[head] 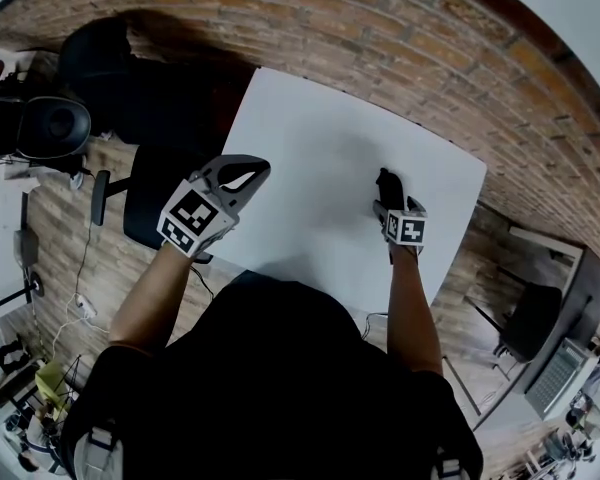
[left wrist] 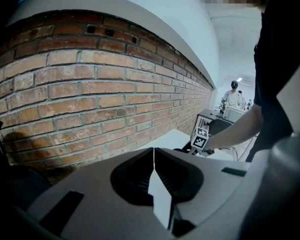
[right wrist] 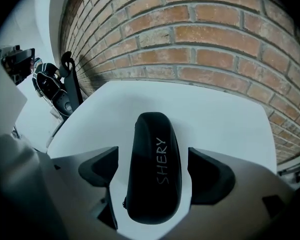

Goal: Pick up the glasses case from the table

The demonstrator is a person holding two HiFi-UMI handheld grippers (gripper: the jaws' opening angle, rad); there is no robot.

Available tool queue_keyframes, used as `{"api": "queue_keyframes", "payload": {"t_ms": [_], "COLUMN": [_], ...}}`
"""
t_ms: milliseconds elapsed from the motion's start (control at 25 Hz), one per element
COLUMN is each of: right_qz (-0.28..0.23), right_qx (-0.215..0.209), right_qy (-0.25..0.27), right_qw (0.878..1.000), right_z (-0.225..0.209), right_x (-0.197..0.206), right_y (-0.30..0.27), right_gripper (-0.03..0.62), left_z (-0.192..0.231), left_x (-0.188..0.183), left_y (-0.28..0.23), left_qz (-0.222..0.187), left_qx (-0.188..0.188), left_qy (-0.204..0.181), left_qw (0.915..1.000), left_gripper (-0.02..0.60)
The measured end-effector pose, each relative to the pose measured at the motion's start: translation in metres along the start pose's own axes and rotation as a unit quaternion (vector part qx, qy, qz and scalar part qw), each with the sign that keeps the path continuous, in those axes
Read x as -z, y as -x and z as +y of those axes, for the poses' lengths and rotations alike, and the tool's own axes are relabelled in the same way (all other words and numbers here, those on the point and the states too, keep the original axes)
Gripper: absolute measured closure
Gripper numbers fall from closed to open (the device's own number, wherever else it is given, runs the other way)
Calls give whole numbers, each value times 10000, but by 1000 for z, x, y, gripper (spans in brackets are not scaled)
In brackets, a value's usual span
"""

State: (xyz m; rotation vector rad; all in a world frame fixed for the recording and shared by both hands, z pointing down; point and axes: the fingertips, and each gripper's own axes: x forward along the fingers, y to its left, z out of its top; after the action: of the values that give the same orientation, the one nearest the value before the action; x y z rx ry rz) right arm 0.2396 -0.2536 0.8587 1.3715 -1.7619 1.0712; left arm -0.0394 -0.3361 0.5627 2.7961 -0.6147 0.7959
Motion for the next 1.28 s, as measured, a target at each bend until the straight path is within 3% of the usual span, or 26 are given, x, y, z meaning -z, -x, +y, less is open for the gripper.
{"api": "queue_keyframes", "payload": {"t_ms": [400,1280], "right_qz": [345,409], "right_qx": [152,339], "right_qy": [364,667], "right_qw": [9986,9964], "right_z": [-2,-6], "right_x": [14,15], "right_y": [-16,-28], "right_gripper": [183,184], "left_z": [7,5], "left_x": [6,21], "left_y": [-7,-14], "left_qz": [49,254], "left_qx": [49,133], "left_qy": [32,120], "left_qw": [10000,9995], "left_gripper": [569,568]}}
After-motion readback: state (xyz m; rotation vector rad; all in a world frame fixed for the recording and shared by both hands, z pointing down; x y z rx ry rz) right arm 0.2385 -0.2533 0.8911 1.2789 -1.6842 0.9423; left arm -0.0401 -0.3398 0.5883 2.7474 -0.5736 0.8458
